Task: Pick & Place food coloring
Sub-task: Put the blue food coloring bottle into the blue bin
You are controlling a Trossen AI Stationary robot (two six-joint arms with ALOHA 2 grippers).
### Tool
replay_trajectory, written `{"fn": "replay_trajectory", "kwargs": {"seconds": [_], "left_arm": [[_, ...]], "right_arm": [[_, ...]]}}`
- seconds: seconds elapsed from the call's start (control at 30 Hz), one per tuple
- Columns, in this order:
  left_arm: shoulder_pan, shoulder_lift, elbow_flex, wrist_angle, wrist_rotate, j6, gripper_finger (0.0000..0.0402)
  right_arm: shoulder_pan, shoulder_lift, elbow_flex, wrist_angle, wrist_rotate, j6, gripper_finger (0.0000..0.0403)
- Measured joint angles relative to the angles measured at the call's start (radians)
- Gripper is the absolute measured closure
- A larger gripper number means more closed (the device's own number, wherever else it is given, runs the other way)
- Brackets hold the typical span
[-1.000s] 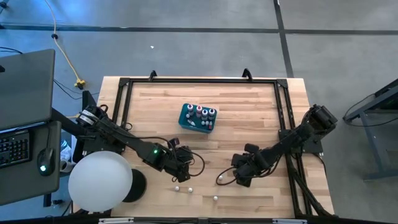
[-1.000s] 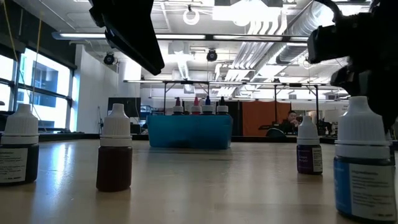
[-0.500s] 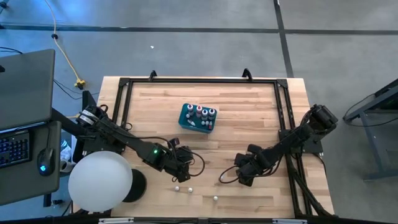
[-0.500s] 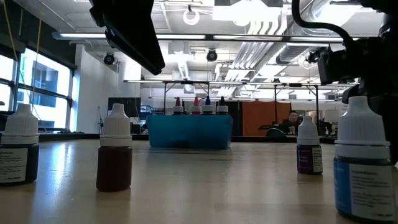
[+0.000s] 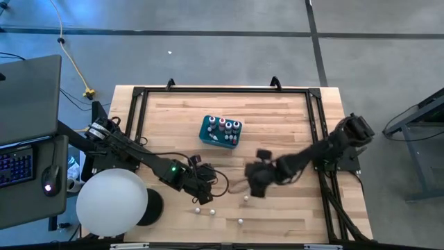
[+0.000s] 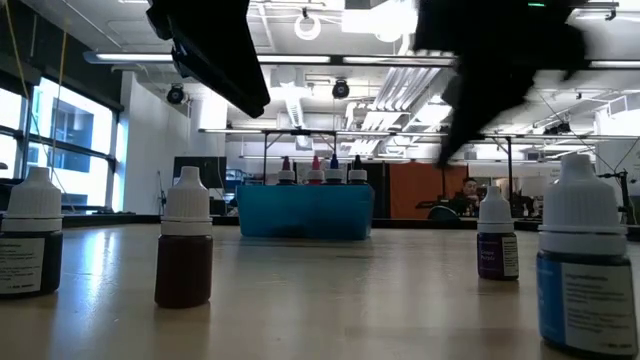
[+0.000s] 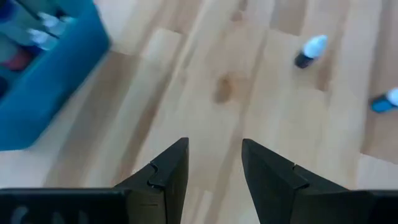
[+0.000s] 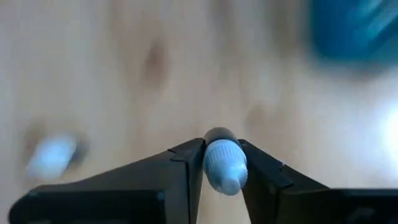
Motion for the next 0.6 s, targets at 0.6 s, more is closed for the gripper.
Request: {"fn": "replay_trajectory", "kwargs": {"seconds": [0.6], "left_arm": [[0.0,0.089,0.001,0.093,0.074,0.03,0.0257]], "right_arm": [[-0.525,0.081,0.012,0.387,-0.307,-0.45,0.0338]]}}
